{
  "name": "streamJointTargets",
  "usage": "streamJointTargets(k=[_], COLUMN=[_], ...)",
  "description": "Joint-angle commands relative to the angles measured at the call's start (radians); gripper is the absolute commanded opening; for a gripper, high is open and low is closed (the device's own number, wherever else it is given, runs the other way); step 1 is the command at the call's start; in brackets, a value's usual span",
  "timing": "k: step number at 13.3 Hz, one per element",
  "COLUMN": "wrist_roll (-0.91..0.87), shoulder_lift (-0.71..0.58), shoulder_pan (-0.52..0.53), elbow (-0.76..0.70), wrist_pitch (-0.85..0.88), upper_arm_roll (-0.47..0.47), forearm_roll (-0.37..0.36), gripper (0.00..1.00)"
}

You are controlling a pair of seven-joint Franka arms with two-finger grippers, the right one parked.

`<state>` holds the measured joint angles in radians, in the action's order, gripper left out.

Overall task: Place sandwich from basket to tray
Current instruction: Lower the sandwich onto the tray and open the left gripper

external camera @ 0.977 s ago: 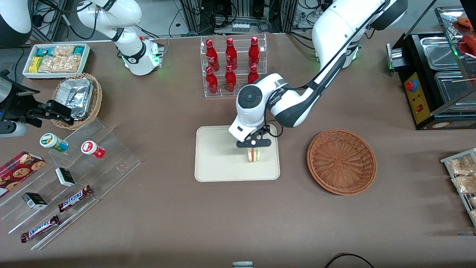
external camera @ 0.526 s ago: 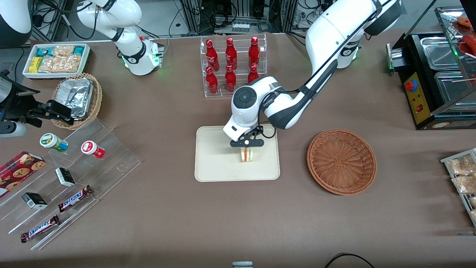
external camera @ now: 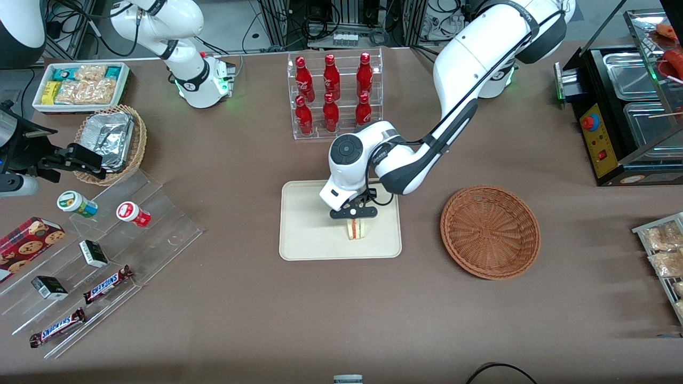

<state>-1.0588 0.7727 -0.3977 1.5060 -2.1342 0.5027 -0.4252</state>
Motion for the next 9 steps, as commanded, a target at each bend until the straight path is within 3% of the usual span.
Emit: streamJointTargets(k=[1, 6, 9], wrist_roll=[-0.015, -0.03, -0.029], shoulder_lift=[0.017, -0.056, -0.179], shoulder_pan=[-0.015, -0.001, 0.023], elbow=[-0.027, -0.061, -0.069], wrist_pitch=[0.002, 0.113, 0.198], upper_arm_roll=[-0.004, 0.0, -0.004], forearm_roll=[-0.023, 0.0, 0.132], gripper=[1.0, 1.0, 1.0])
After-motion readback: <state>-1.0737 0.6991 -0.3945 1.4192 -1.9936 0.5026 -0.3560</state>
